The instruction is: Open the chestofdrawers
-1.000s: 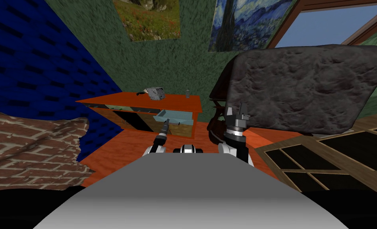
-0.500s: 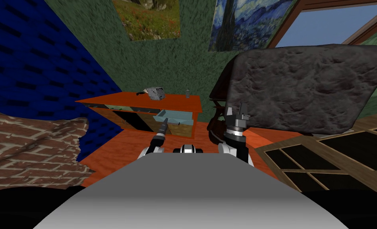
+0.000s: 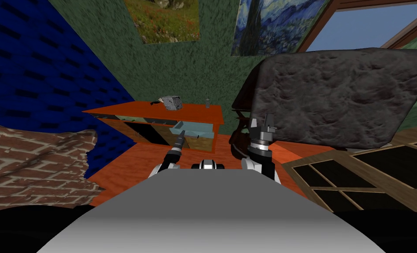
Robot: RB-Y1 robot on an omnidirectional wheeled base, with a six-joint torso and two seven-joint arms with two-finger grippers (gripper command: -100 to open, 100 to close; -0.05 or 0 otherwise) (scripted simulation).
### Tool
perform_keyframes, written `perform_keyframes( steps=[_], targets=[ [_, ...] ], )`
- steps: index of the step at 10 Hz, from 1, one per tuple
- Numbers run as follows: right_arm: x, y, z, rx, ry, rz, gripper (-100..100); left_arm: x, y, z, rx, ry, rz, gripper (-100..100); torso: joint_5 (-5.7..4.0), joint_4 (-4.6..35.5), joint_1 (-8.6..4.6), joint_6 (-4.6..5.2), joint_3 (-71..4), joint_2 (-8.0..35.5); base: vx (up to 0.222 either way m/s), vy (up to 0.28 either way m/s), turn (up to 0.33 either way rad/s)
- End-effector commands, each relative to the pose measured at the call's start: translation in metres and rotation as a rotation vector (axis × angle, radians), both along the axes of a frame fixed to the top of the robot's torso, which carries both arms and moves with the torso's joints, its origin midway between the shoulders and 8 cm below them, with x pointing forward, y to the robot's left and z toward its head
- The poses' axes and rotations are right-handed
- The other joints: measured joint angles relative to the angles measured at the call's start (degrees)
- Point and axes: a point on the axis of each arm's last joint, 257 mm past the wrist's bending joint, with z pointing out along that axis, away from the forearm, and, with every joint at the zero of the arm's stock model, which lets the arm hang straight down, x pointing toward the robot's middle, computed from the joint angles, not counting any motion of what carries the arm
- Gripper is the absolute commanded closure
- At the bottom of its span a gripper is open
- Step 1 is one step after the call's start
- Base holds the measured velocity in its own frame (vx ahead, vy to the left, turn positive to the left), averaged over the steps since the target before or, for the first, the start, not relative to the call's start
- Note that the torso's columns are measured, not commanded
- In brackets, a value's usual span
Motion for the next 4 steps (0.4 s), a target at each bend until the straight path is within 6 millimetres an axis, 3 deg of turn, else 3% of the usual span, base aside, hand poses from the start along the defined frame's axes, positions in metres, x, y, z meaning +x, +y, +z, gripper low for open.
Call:
perform_keyframes(
  steps=[1, 4],
  targets=[
    [0.0, 0.0, 0.0, 0.0, 0.0, 0.0, 0, 0.0, 0.0, 0.0, 0.0, 0.0, 0.0, 0, 0.05, -0.09, 0.09, 0.0, -0.1, -0.16, 0.0, 0.0, 0.0],
    [0.0, 0.0, 0.0, 0.0, 0.0, 0.0, 0, 0.0, 0.0, 0.0, 0.0, 0.0, 0.0, 0, 0.06, -0.11, 0.08, 0.0, -0.13, -0.2, 0.0, 0.0, 0.0]
  ],
)
